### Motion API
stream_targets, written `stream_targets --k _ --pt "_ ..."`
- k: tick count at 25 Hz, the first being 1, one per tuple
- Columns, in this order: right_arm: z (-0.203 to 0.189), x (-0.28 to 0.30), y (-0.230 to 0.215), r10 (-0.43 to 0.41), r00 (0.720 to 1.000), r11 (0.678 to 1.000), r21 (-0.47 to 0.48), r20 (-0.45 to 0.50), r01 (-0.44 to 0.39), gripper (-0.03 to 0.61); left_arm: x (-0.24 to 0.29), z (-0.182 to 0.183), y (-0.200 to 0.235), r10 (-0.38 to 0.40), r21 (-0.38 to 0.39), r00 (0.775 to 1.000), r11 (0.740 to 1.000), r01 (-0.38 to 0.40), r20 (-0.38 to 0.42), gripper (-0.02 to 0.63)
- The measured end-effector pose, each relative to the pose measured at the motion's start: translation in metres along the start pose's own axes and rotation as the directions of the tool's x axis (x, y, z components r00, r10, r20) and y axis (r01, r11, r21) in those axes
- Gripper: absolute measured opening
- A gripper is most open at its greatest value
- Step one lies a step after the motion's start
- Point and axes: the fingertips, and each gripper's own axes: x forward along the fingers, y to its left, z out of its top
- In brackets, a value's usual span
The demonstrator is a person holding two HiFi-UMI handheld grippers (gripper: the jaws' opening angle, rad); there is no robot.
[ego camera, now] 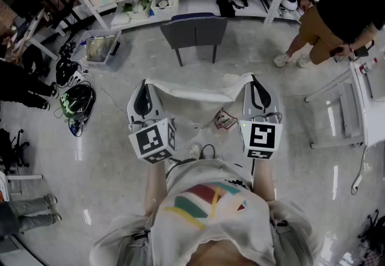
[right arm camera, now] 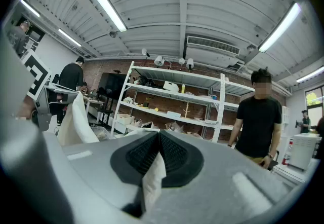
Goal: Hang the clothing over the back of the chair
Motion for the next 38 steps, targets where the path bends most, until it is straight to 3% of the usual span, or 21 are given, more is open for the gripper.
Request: stream_targets --k 14,20,32,38 --pt "-0.014 0.002 -0.001 -0.02 0.999 1.0 -0.015 -0.032 0.019 0.008 0.001 -0.01 0.006 -0.007 -0.005 1.0 1.0 0.007 -0.016 0.015" --pt "-0.013 0.018 0.005 -0.041 0.998 0.999 0.027 -0.04 0.042 0.008 0.015 -0.015 0.028 -0.008 -0.02 1.0 1.0 0.007 -0.029 0.015" --pt "-0.002 0.04 0.049 -0.084 0.994 0.996 -0.004 -0.071 0.084 0.008 0.062 -0.014 0.092 -0.059 -0.06 0.998 0.996 0.058 -0.01 0.014" --pt "-0.008 0.049 0.052 -0.09 0.99 0.996 -0.007 -0.108 0.09 0.008 0.073 -0.024 0.084 -0.081 -0.053 0.996 0.995 0.079 -0.032 0.015"
